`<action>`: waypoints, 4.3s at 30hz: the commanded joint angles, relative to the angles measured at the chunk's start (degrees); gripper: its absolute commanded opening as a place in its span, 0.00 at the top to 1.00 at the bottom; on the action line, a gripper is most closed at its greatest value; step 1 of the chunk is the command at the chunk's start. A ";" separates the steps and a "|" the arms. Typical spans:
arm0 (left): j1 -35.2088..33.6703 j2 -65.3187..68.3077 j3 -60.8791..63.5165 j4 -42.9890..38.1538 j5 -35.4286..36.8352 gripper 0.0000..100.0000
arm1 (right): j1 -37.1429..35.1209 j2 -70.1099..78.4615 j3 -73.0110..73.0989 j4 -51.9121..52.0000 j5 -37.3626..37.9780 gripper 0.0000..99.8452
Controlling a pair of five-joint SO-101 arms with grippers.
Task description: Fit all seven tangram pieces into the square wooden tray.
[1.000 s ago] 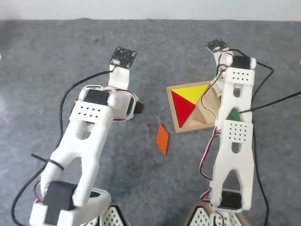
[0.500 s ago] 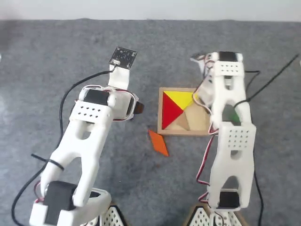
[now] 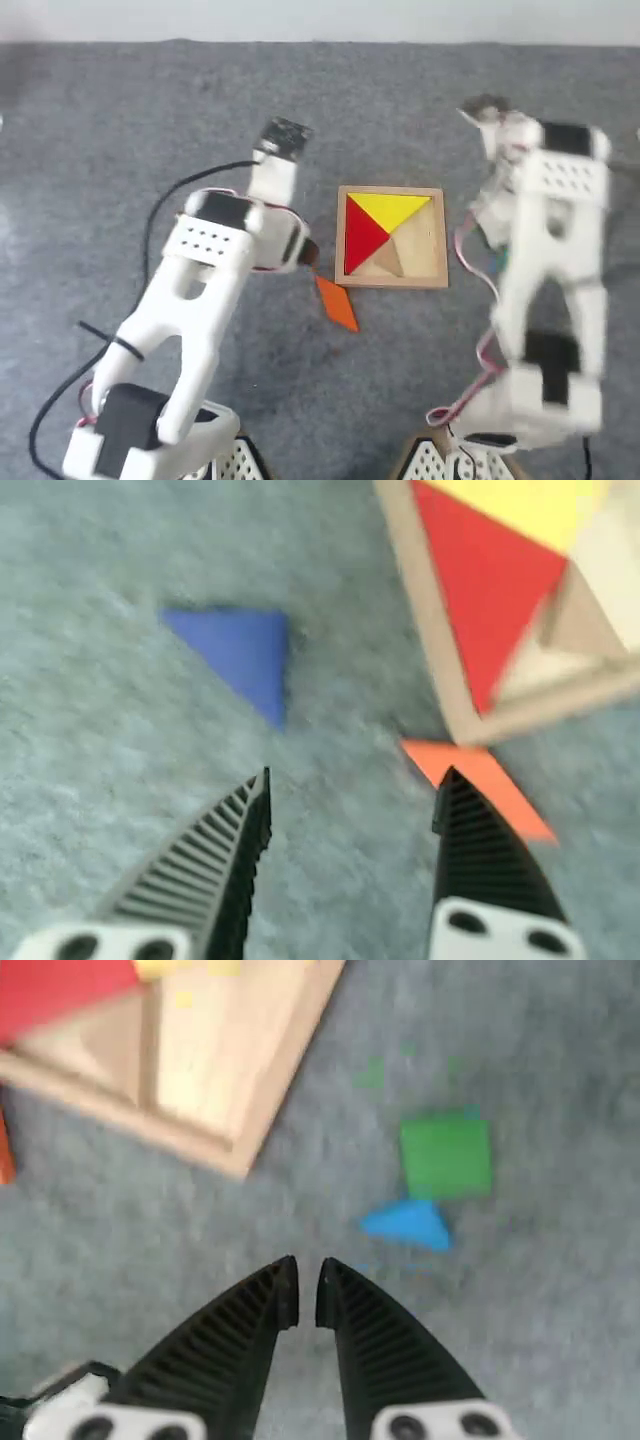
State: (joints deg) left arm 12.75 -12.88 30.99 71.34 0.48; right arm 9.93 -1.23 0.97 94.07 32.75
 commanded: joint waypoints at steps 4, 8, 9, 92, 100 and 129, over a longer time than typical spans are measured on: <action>5.45 -2.29 -0.22 2.55 1.58 0.74 | 17.98 -28.53 43.69 -28.44 -0.26 0.95; 5.63 2.29 -0.48 2.29 2.29 0.72 | 22.11 -36.88 58.73 -38.11 -0.62 0.95; 5.63 4.57 -0.75 2.20 3.16 0.71 | 22.11 -37.85 61.10 -39.16 -0.79 0.95; 7.47 7.91 -4.97 6.77 -9.76 0.82 | 19.91 -38.55 71.30 -48.57 -3.52 0.95; 7.21 12.92 -4.00 3.34 -7.74 0.82 | 19.91 -38.55 71.56 -48.57 -3.52 0.95; 10.64 24.53 -6.46 -1.49 -3.96 0.82 | 19.91 -38.55 72.09 -49.80 -3.52 0.95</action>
State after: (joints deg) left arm 23.65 11.91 26.33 69.58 -2.68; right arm 30.33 -38.33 73.49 45.19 29.41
